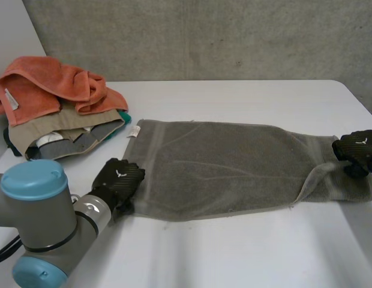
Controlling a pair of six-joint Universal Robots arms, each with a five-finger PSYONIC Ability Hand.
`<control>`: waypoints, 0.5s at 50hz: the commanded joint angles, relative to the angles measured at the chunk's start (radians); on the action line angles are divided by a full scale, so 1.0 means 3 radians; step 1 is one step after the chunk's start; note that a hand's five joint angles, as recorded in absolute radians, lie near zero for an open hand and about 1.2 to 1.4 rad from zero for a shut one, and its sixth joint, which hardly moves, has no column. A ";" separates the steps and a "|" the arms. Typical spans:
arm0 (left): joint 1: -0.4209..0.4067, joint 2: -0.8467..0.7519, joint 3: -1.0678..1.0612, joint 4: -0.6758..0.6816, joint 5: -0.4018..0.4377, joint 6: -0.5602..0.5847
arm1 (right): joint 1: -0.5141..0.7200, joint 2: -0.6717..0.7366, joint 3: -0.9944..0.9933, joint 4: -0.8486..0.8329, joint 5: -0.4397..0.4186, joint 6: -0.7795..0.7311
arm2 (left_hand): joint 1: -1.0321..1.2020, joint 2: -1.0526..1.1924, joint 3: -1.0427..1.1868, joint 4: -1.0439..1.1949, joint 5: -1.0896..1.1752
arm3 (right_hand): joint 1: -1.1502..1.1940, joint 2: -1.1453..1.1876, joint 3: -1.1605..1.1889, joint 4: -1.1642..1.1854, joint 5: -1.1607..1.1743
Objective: Fold the laundry.
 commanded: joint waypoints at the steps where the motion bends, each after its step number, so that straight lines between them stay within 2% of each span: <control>1: 0.0043 0.0180 -0.0064 -0.0042 0.0088 -0.0022 | -0.0012 -0.0110 0.0024 0.0056 -0.0046 -0.0014 | 0.0706 0.0669 0.0689 0.0662 0.2423 | 0.0942 0.0697 0.0685 0.0653 0.0783; 6: 0.0038 0.0135 -0.0048 -0.0109 0.0170 -0.0007 | -0.0007 -0.0146 0.0035 0.0112 -0.0087 -0.0019 | 0.0706 0.0669 0.0689 0.0662 0.2423 | 0.0942 0.0697 0.0685 0.0653 0.0783; 7: 0.0038 0.0109 -0.0048 -0.0129 0.0180 -0.0002 | -0.0007 -0.0151 0.0035 0.0117 -0.0092 -0.0019 | 0.0581 0.0544 0.0564 0.0537 0.2298 | 0.0942 0.0697 0.0685 0.0653 0.0783; 8: 0.0038 0.0063 -0.0038 -0.0170 0.0200 0.0008 | -0.0002 -0.0146 0.0035 0.0127 -0.0097 -0.0024 | -0.0011 -0.0048 -0.0028 -0.0055 0.1705 | 0.0942 0.0697 0.0685 0.0653 0.0783; 13: 0.0038 -0.0070 0.0008 -0.0257 0.0221 0.0095 | -0.0002 -0.0131 0.0035 0.0128 -0.0097 -0.0024 | -0.0613 -0.0650 -0.0630 -0.0657 0.1104 | 0.0942 0.0697 0.0685 0.0653 0.0783; 25: 0.0038 -0.0024 0.0013 -0.0257 0.0200 0.0126 | -0.0007 -0.0151 0.0080 0.0133 -0.0102 -0.0029 | -0.0575 -0.0613 -0.0593 -0.0620 0.1141 | 0.0942 0.0697 0.0685 0.0653 0.0783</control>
